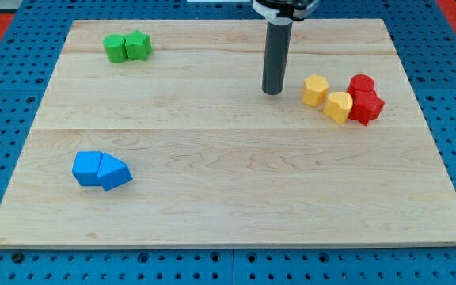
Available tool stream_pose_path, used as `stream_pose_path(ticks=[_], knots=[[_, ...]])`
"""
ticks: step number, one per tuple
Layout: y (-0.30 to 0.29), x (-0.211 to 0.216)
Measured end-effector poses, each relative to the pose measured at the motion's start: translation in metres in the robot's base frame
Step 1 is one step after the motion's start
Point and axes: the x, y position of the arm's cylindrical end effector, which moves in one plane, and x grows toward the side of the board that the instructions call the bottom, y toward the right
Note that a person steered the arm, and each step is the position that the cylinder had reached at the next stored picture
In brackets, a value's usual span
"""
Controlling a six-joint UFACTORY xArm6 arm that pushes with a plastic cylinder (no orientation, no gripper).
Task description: Slide the green star near to the group of blocks
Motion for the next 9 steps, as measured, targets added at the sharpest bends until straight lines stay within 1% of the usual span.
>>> stream_pose_path(ticks=[3,4,5,6,7,8,9], knots=[[0.076,0.001],[0.020,-0.026],[-0.055,-0.075],[-0.105,-0.125],[-0.199,-0.144],[-0.266,-0.148],[-0.268,-0.103]])
